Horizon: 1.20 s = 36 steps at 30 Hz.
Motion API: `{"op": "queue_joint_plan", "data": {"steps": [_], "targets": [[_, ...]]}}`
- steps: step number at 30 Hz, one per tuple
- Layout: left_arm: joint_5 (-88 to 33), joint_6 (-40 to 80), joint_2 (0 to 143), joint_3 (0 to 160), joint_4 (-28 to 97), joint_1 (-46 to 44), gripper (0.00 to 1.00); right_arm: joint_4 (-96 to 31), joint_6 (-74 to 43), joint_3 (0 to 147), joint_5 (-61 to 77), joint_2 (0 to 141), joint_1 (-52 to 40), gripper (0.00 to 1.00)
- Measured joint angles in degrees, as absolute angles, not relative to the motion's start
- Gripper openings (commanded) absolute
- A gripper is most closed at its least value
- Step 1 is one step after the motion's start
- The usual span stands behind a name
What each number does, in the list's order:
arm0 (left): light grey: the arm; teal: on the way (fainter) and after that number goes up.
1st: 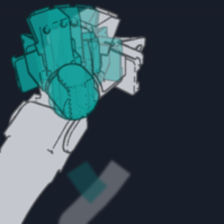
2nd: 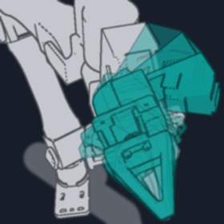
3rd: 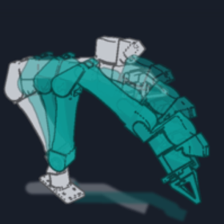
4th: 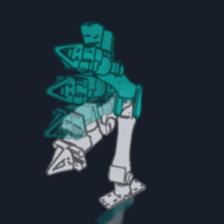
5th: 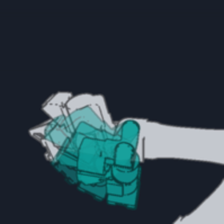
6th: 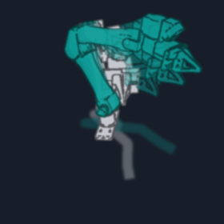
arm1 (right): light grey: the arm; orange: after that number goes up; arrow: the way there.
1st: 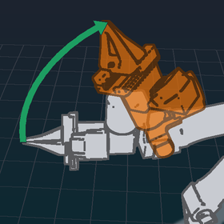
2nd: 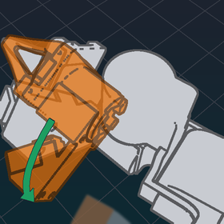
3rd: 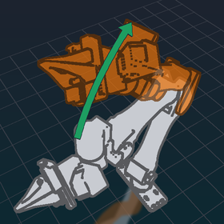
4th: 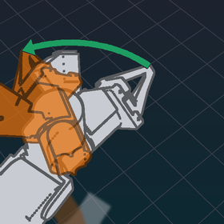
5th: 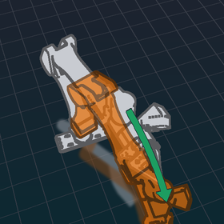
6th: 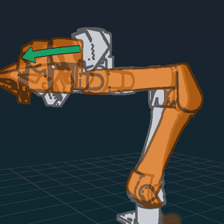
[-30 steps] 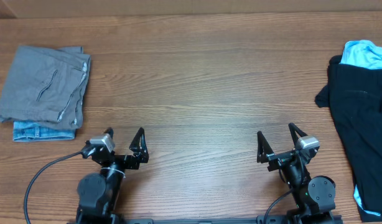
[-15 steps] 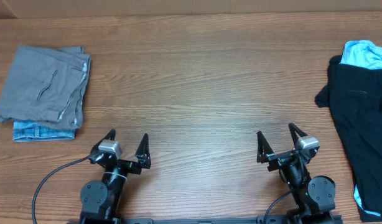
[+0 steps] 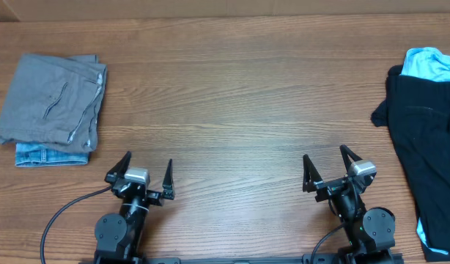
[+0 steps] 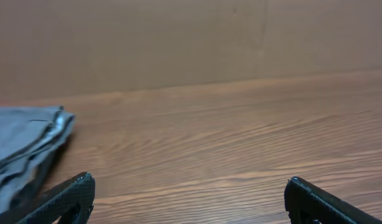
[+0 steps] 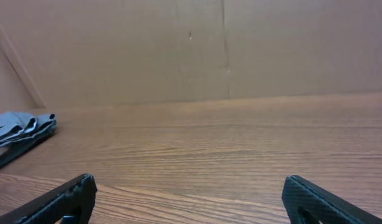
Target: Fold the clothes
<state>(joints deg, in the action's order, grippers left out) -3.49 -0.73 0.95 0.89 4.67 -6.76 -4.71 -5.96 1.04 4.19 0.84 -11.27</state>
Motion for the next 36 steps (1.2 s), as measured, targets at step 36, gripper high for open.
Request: {"op": "queue_joint_plan", "data": {"steps": [36], "targets": [[-0.78,-3.20,0.95,0.89,4.71,-6.76,1.00,-4.71,-5.96,1.04,4.19,0.84,-11.29,1.00]]}}
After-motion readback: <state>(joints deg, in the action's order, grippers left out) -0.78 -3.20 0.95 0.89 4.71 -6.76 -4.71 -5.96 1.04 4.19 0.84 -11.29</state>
